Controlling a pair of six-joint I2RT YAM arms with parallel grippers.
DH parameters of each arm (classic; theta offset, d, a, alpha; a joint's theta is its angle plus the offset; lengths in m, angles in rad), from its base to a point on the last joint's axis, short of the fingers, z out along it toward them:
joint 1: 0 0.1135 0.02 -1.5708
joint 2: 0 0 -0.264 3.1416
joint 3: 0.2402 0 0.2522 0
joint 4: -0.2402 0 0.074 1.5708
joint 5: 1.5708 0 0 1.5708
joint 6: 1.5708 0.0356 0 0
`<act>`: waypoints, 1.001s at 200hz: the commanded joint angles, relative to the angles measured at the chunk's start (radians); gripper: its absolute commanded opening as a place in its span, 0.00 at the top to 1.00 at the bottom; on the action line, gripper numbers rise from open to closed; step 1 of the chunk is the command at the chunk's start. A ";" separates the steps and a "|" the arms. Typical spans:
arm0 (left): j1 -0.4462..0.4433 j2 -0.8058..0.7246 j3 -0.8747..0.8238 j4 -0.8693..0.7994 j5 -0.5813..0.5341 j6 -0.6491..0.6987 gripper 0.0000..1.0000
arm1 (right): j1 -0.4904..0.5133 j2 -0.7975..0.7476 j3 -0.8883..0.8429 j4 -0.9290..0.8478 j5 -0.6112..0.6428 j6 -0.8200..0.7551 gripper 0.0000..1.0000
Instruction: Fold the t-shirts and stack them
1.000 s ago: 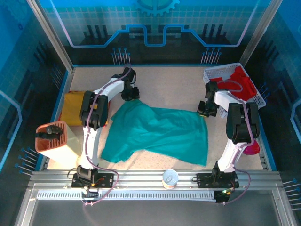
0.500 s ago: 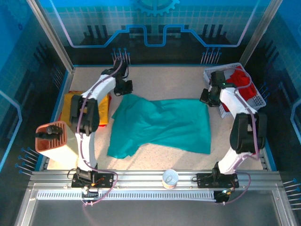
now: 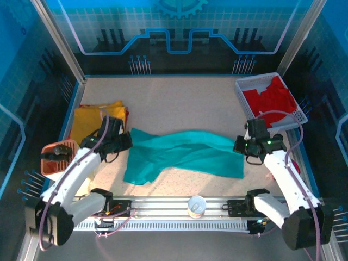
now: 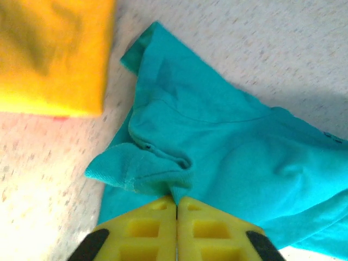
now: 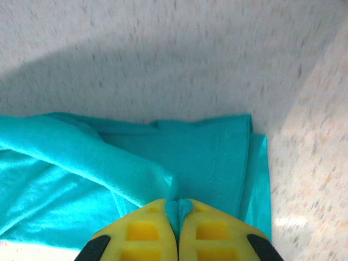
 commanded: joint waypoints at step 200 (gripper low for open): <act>0.052 0.501 0.257 0.072 0.016 0.105 0.53 | -0.107 0.217 -0.075 0.158 -0.036 0.060 0.52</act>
